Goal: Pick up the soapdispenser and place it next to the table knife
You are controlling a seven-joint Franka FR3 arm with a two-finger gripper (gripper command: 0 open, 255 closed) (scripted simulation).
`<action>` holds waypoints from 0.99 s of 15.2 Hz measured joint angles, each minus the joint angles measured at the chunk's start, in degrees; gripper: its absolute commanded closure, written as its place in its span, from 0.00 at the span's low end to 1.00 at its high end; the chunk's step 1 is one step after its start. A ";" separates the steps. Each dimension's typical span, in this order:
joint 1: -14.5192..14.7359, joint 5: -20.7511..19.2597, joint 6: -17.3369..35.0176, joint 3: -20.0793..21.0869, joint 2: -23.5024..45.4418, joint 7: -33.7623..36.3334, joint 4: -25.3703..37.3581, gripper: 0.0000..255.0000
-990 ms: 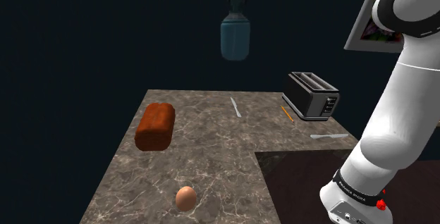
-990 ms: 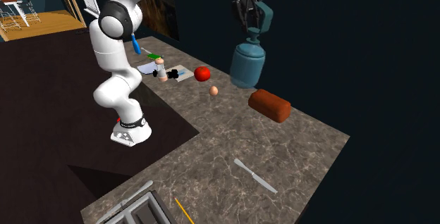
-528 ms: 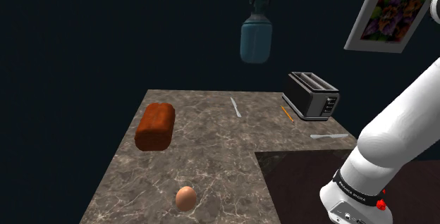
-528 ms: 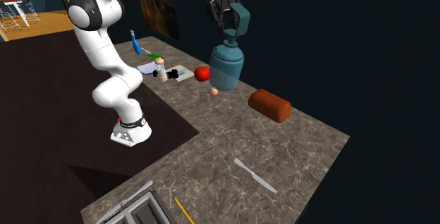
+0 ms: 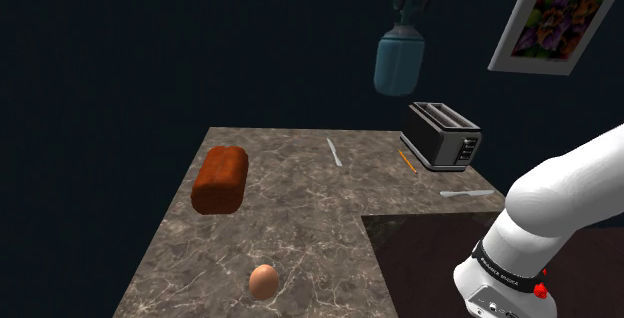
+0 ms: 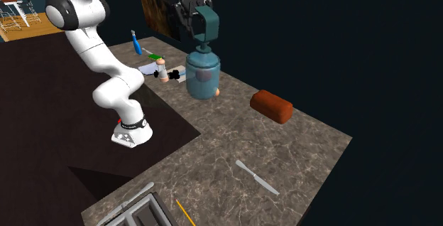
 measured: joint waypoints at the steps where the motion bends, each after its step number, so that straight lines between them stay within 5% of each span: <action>1: -0.14 -0.01 -0.47 -0.86 -1.67 -1.08 -1.04 1.00; 15: -1.93 -3.56 -3.35 -11.72 -19.53 -13.64 -14.41 1.00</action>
